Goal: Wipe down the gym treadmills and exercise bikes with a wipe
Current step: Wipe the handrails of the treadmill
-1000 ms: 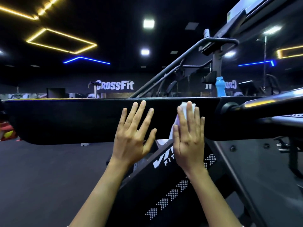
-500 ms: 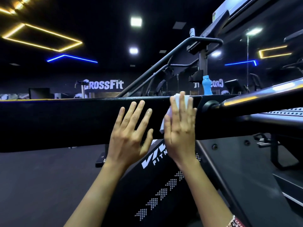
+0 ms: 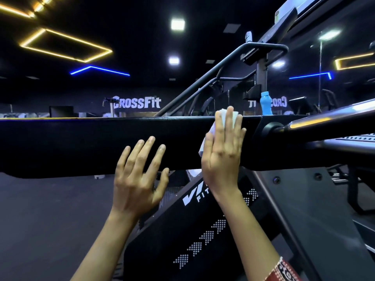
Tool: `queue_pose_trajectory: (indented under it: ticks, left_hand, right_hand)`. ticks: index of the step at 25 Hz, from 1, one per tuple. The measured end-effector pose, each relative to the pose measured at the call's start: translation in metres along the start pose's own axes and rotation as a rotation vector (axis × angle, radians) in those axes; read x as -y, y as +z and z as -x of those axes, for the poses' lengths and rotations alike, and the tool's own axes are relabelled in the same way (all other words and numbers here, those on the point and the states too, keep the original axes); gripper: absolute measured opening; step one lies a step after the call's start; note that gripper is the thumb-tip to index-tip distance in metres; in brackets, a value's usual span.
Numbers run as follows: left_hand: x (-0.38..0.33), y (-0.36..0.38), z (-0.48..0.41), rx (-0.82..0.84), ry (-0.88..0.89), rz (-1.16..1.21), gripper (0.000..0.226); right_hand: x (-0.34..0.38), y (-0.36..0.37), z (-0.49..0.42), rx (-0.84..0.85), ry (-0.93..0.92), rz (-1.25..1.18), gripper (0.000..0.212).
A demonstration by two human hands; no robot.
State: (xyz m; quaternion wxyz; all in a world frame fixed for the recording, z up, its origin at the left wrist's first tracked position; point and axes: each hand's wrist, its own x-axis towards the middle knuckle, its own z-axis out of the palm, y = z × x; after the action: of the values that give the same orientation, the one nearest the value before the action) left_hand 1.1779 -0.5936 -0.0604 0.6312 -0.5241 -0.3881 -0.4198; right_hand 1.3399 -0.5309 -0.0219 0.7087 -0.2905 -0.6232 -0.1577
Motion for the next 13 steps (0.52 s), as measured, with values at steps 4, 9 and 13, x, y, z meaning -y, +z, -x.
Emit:
queue_pose_trajectory:
  ticks: [4,9,13]
  left_hand:
    - [0.000,0.000,-0.001,0.003,0.020,0.034,0.039]
    - [-0.011,0.001,0.013,0.016,0.031,0.051,0.041]
    - [-0.025,0.009,-0.001,0.024,0.022,0.064,0.041]
  right_hand:
    - [0.003,0.009,0.009,0.070,-0.302,0.076,0.048]
    - [-0.011,0.006,0.046,0.033,-0.237,0.104,0.047]
    - [-0.018,-0.004,0.020,-0.072,0.004,0.030,0.048]
